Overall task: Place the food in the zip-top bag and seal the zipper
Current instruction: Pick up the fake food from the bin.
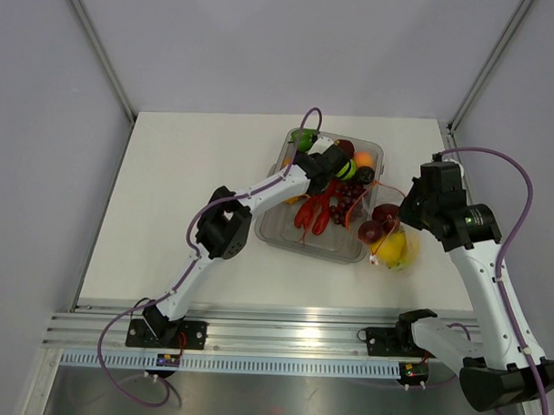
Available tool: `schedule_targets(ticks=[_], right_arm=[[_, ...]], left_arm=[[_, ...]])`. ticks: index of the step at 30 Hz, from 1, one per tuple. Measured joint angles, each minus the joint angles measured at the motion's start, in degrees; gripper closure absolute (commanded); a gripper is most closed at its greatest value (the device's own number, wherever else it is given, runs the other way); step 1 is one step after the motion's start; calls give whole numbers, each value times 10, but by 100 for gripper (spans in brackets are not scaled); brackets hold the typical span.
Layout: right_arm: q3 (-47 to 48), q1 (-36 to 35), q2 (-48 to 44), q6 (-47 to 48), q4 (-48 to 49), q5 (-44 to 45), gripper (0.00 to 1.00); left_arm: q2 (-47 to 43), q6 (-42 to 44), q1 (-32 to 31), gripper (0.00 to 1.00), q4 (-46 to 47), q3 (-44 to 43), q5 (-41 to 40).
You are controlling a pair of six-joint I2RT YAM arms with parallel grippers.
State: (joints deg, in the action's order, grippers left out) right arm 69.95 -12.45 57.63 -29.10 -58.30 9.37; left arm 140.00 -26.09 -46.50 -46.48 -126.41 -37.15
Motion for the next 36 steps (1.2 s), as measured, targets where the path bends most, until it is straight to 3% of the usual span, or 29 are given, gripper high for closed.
schedule_targets(ticks=[4,8,11,16,21,25,31,34,36], right_arm=[[0,0,4,3,0,0,100],[0,0,6,4,2,0,100],[0,0,6,4,2,0,100],[-2,0,6,4,2,0,100],[-3,0,6,4,2,0,100],[-3,0,6,4,2,0,100],[-3,0,6,4,2,0,100],[-3,0,6,4,2,0,100],[-3,0,6,4,2,0,100]], left_arm=[[3,3,-3,25,1,0,-12],[9,12,-5,11,-3,0,-14],[17,17,-6,6,-4,0,-15],[29,32,-7,7,-7,-2,-28],[32,41,-10,23,-3,-3,-32],[34,44,-13,42,-2,-4,-35],[34,54,-16,57,-2,-3,-42],[28,57,-19,69,0,3,-44],[18,60,-22,83,2,15,-45]])
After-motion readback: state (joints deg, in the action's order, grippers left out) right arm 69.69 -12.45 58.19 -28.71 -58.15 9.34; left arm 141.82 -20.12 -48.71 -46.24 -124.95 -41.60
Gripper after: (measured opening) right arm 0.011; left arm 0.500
